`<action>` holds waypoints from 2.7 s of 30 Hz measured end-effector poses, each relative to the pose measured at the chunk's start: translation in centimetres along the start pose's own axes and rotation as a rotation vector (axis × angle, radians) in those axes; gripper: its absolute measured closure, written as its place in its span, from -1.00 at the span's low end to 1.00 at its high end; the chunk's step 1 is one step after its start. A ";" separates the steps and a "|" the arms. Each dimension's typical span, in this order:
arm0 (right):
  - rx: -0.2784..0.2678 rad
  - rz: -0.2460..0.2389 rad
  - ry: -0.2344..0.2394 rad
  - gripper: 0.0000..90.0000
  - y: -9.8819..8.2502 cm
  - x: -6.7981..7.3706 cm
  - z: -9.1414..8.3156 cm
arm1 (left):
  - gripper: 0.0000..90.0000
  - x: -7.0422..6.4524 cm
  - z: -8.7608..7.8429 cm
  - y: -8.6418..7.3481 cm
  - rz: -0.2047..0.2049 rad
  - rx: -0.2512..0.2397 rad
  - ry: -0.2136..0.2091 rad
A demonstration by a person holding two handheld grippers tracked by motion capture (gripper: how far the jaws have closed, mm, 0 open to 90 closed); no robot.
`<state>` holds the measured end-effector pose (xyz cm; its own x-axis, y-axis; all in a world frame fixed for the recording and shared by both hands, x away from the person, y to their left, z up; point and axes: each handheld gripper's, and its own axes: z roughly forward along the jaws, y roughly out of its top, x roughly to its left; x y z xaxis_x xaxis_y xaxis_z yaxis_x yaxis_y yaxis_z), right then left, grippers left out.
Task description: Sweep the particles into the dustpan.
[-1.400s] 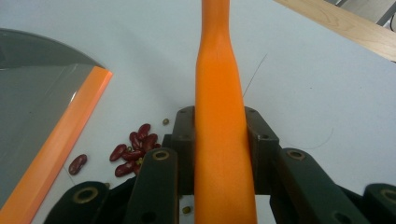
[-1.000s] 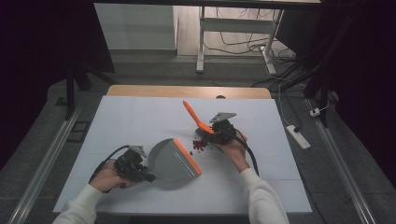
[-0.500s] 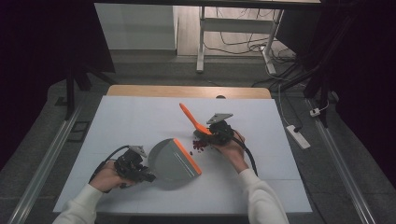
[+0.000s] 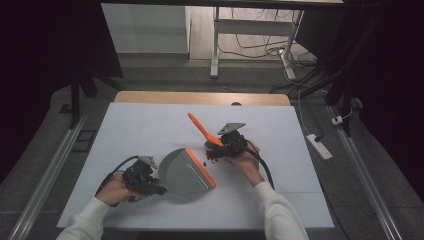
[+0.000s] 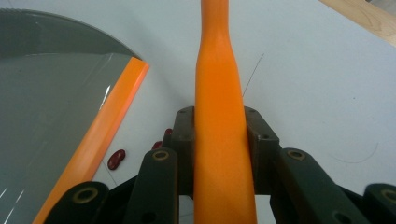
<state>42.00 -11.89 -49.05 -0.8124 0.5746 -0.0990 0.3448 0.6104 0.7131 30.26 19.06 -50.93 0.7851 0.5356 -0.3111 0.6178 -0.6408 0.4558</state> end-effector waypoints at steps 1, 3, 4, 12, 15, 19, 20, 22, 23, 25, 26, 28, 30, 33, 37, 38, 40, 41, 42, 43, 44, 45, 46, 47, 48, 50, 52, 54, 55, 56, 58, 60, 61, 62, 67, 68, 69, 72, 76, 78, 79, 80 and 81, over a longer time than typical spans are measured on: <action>-0.001 -0.004 0.000 0.56 0.0 0.1 0.0 | 0.37 0.0 0.0 0.0 0.000 0.000 0.000; 0.002 -0.008 0.001 0.55 0.1 0.2 0.0 | 0.37 0.0 0.0 0.0 0.000 0.000 0.000; 0.000 -0.009 0.003 0.55 0.1 0.3 0.1 | 0.37 0.0 0.0 0.0 0.000 -0.001 0.000; 0.005 -0.019 0.019 0.55 0.3 1.0 0.2 | 0.37 0.0 0.0 0.0 0.000 0.001 -0.001; 0.006 -0.023 0.021 0.55 0.4 1.2 0.2 | 0.37 0.0 0.0 0.0 -0.001 0.000 -0.001; 0.001 -0.019 0.034 0.55 0.4 1.4 0.3 | 0.37 0.0 0.0 0.0 -0.001 0.001 -0.001; 0.004 -0.016 0.038 0.55 0.4 1.5 0.3 | 0.37 0.0 0.0 0.0 -0.001 0.000 -0.002; 0.005 -0.022 0.037 0.55 0.5 1.7 0.3 | 0.37 0.0 0.0 0.0 -0.001 0.000 -0.002; 0.002 -0.026 0.040 0.55 0.5 1.7 0.3 | 0.37 0.0 0.0 0.0 -0.001 0.000 -0.001; 0.000 -0.020 0.051 0.55 0.5 1.9 0.4 | 0.37 0.0 0.0 0.0 -0.001 0.000 -0.002; 0.001 -0.016 0.049 0.55 0.6 2.0 0.4 | 0.37 0.0 0.0 0.0 -0.001 0.000 -0.001; 0.000 -0.015 0.054 0.55 0.6 2.1 0.4 | 0.37 0.0 0.0 0.0 -0.001 -0.001 -0.001; -0.005 -0.005 0.070 0.55 0.6 2.2 0.4 | 0.37 0.0 0.0 0.0 -0.001 -0.001 -0.001; -0.005 -0.008 0.072 0.55 0.6 2.3 0.5 | 0.37 0.0 0.0 0.0 -0.001 -0.001 0.000; -0.008 -0.007 0.081 0.55 0.7 2.6 0.5 | 0.37 0.0 0.0 0.0 -0.001 -0.001 -0.001; -0.010 -0.003 0.088 0.55 0.7 2.7 0.5 | 0.37 0.0 0.0 0.0 -0.001 -0.001 -0.001; -0.022 0.024 0.127 0.55 0.6 2.7 0.6 | 0.37 0.0 0.0 0.0 -0.002 -0.001 -0.001; -0.024 0.021 0.128 0.55 0.7 2.9 0.7 | 0.37 0.0 0.0 0.0 -0.002 -0.001 -0.001; -0.021 0.014 0.121 0.56 0.7 3.1 0.7 | 0.37 0.0 0.0 0.0 -0.002 -0.001 -0.001; -0.018 0.011 0.121 0.56 0.8 3.2 0.7 | 0.37 0.0 0.0 0.0 -0.002 -0.001 -0.001; -0.020 0.008 0.125 0.55 0.8 3.4 0.7 | 0.37 0.0 0.0 0.0 -0.002 -0.002 -0.002; -0.020 0.004 0.125 0.55 0.9 3.5 0.8 | 0.37 0.0 0.1 0.0 -0.003 -0.002 -0.002; -0.018 0.003 0.119 0.55 0.9 3.7 0.8 | 0.37 0.0 0.1 0.0 -0.003 -0.003 -0.002; -0.017 0.002 0.119 0.55 1.0 3.8 0.8 | 0.37 0.0 0.1 0.0 -0.003 -0.002 -0.003; -0.016 0.004 0.119 0.55 1.0 4.0 0.8 | 0.37 0.0 0.1 0.0 -0.004 -0.003 -0.003; -0.016 0.000 0.114 0.55 1.1 4.2 0.8 | 0.37 0.0 0.1 0.0 -0.003 -0.002 -0.003; -0.012 0.000 0.110 0.55 1.2 4.6 0.8 | 0.37 0.0 0.1 0.0 -0.003 -0.001 -0.002; -0.012 -0.005 0.106 0.55 1.3 4.8 0.9 | 0.37 0.0 0.1 0.0 -0.003 -0.001 -0.003; -0.012 -0.008 0.104 0.55 1.3 4.9 0.9 | 0.37 0.0 0.1 0.0 -0.004 -0.001 -0.003; -0.012 -0.012 0.100 0.55 1.3 5.0 0.9 | 0.37 0.0 0.1 -0.1 -0.004 -0.001 -0.003; -0.012 -0.011 0.097 0.55 1.3 5.1 0.9 | 0.37 0.0 0.1 -0.1 -0.004 -0.001 -0.004; -0.015 -0.003 0.096 0.55 1.3 5.0 0.9 | 0.37 0.0 0.1 -0.1 -0.007 -0.004 -0.004; -0.015 -0.001 0.095 0.55 1.3 5.0 0.9 | 0.37 0.0 0.1 -0.1 -0.009 -0.005 -0.005; -0.015 -0.001 0.093 0.55 1.3 5.1 0.9 | 0.37 0.0 0.1 -0.1 -0.009 -0.005 -0.005; -0.027 -0.006 0.103 0.56 1.5 5.6 0.6 | 0.37 0.0 0.1 -0.1 -0.007 -0.005 -0.003; -0.033 -0.006 0.115 0.56 1.5 5.8 0.6 | 0.37 0.0 0.1 -0.1 -0.009 -0.007 -0.002; -0.037 -0.004 0.128 0.56 1.6 6.0 0.5 | 0.37 0.0 0.1 -0.1 -0.005 -0.001 -0.004; -0.039 -0.024 0.149 0.56 1.9 6.7 0.6 | 0.37 0.0 0.1 -0.1 -0.002 0.000 -0.004; -0.054 -0.039 0.192 0.56 2.2 7.5 0.5 | 0.37 0.0 0.1 -0.1 -0.002 0.000 -0.002; -0.066 -0.049 0.184 0.56 2.3 7.5 0.3 | 0.37 0.0 0.1 -0.1 -0.002 0.000 -0.002; -0.075 -0.051 0.176 0.56 2.4 7.4 0.1 | 0.37 0.0 0.1 -0.1 -0.002 0.000 -0.002; -0.086 -0.044 0.168 0.56 2.4 7.2 -0.1 | 0.37 0.0 0.1 -0.1 -0.002 0.000 -0.003; -0.096 -0.035 0.161 0.56 2.4 6.8 -0.4 | 0.37 0.0 0.1 -0.1 -0.002 -0.001 -0.003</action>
<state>37.11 -6.74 -47.78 -0.8906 0.4544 -0.0175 0.2753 0.5693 0.7746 30.24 19.08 -51.05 0.7838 0.5355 -0.3144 0.6195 -0.6392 0.4556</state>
